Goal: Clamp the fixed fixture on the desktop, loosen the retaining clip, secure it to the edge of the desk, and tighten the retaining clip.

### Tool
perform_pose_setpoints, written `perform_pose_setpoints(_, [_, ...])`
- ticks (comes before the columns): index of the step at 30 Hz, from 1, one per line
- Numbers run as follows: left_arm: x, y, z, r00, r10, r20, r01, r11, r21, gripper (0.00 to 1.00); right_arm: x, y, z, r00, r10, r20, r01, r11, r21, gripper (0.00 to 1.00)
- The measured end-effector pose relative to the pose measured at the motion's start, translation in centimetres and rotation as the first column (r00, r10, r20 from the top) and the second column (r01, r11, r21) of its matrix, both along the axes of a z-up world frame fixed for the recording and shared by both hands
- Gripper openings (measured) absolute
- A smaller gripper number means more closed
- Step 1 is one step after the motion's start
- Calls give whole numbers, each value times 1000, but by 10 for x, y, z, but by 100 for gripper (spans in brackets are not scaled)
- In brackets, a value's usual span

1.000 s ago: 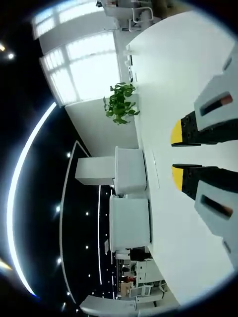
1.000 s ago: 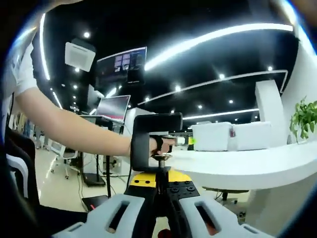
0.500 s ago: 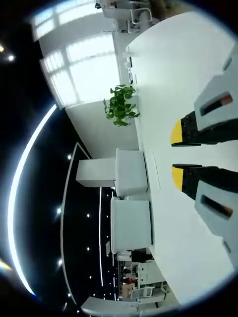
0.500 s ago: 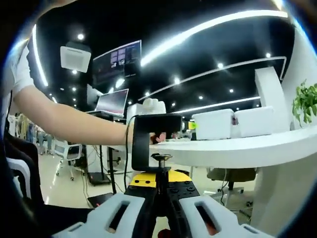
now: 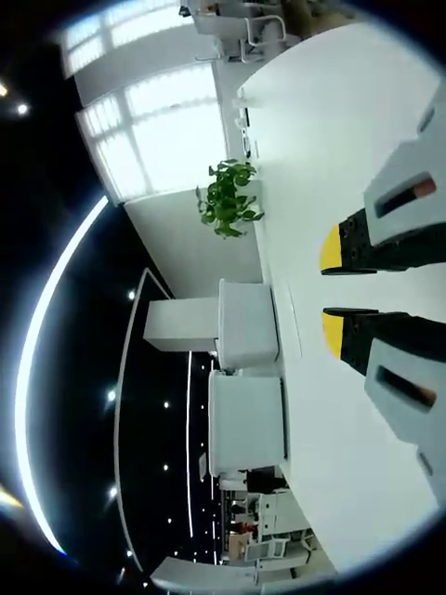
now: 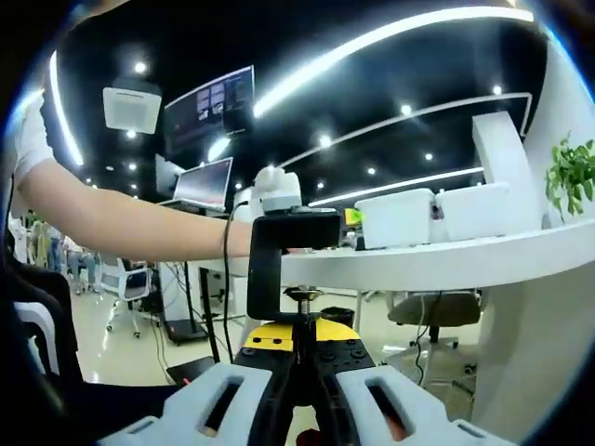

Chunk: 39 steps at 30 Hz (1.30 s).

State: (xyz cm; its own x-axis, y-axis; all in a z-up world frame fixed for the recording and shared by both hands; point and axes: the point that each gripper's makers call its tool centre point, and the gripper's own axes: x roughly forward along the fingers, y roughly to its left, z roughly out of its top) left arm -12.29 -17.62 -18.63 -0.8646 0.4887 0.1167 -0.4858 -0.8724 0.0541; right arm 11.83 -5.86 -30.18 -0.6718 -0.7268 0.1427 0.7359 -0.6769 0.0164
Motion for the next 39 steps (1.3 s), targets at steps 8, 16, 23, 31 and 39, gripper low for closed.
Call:
perform_pose_setpoints(8, [0,0,0,1000,-2,-1,2,1000,2,15,-16,4,-6,999,-19,38,20,1000,-14,2])
perform_pose_setpoints(16, [-2,1,0,1000,-5,0,5,1000,0,15,-20,3,-8,999,-26,21,26,1000,1,2])
perform_pose_setpoints(23, [-1,1,1,1000,-5,-2,5,1000,1,15,-24,0,-11,999,-36,11,35,999,11,2])
perform_pose_setpoints(31, [-1,0,1,1000,-4,-3,4,1000,3,15,-28,0,-11,999,-50,11,50,999,4,3])
perform_pose_setpoints(39, [-2,0,0,1000,-5,-3,5,1000,1,15,-31,2,-11,998,-58,25,58,998,-15,3])
